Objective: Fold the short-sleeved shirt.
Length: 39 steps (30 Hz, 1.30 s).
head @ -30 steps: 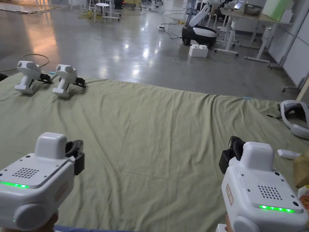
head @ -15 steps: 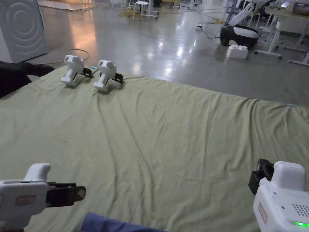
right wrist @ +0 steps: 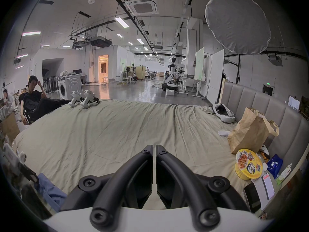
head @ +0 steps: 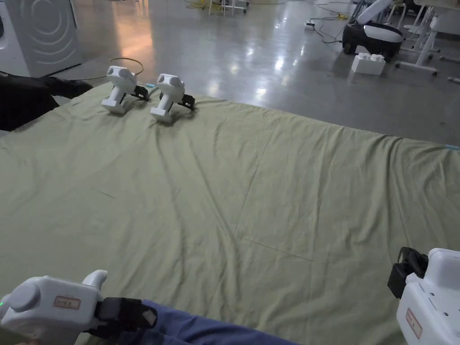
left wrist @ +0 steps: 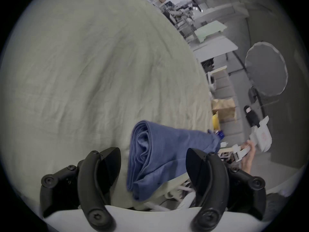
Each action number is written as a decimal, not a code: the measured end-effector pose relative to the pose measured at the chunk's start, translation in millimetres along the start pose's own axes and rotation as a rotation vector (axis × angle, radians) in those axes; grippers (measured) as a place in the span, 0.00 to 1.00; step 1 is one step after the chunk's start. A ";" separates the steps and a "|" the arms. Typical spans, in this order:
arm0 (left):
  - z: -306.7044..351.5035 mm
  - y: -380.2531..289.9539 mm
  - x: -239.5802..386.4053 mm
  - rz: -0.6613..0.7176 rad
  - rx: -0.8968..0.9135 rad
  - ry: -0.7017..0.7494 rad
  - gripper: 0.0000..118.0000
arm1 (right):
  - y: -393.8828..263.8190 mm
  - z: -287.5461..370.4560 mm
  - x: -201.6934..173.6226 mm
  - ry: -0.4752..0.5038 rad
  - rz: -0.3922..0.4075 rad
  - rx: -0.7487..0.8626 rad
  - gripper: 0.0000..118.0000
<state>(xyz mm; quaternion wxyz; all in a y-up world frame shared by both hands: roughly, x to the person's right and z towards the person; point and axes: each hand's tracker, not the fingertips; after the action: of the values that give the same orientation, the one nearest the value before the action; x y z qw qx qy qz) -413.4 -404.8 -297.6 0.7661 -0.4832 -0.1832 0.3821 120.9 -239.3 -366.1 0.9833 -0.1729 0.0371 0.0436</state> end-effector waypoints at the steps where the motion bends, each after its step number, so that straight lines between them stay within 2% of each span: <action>1: -0.5 0.6 -1.9 0.033 0.009 -0.005 0.77 | -0.4 0.3 0.1 -0.001 0.002 -0.001 0.04; 2: -1.0 -0.7 -4.1 0.078 0.015 -0.011 0.77 | -1.2 0.7 -0.6 0.000 0.003 -0.001 0.04; 6: -2.9 -8.6 -10.7 0.120 0.023 -0.125 0.76 | -3.6 -0.4 -1.8 0.011 -0.021 -0.016 0.04; 9: -11.6 -14.0 -17.1 0.159 -0.014 -0.200 0.60 | -6.4 -1.7 -3.6 0.020 -0.028 -0.027 0.04; 11: -20.2 -24.1 4.4 0.122 -0.041 -0.167 0.46 | -8.5 -3.0 -5.7 0.024 -0.024 -0.033 0.04; 13: -26.0 -26.8 9.7 0.105 -0.041 -0.155 0.19 | -9.1 -3.6 -6.7 0.030 -0.026 -0.041 0.04; 15: -30.0 -22.1 7.0 0.151 -0.047 -0.072 0.18 | -9.1 -3.1 -8.3 0.035 -0.027 -0.047 0.04; 16: -28.8 -22.3 8.9 0.153 -0.039 -0.111 0.18 | -9.4 -3.0 -8.6 0.036 -0.024 -0.050 0.04; 18: -24.2 -22.9 22.7 0.086 -0.021 -0.046 0.16 | -10.4 -3.5 -9.0 0.037 -0.016 -0.054 0.04; 20: -26.2 -15.5 9.2 0.049 -0.020 0.004 0.15 | -10.7 -3.6 -8.6 0.037 -0.010 -0.061 0.04; 22: -19.1 -13.4 17.9 0.037 0.005 0.035 0.14 | -11.3 -4.1 -8.0 0.037 -0.007 -0.067 0.04; 23: -6.7 -12.6 44.8 0.029 0.022 0.040 0.14 | -11.5 -4.4 -7.5 0.036 -0.007 -0.071 0.04; 28: 30.1 1.0 56.1 0.015 0.085 0.097 0.13 | -12.8 -5.6 -4.4 0.036 -0.012 -0.080 0.04; 34: 76.5 18.4 64.2 -0.059 0.139 0.412 0.13 | -11.7 -6.2 -4.7 0.044 -0.007 -0.079 0.04; 39: 65.0 1.7 100.7 -0.122 0.090 0.483 0.13 | -14.7 -9.2 -6.7 0.056 -0.013 -0.084 0.04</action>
<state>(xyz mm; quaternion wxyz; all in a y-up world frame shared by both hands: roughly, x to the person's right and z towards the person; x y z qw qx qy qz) -391.8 -288.6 -277.6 0.8300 -0.5140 -0.0064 0.2164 115.2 -256.7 -369.3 0.9740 -0.2155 0.0614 0.0338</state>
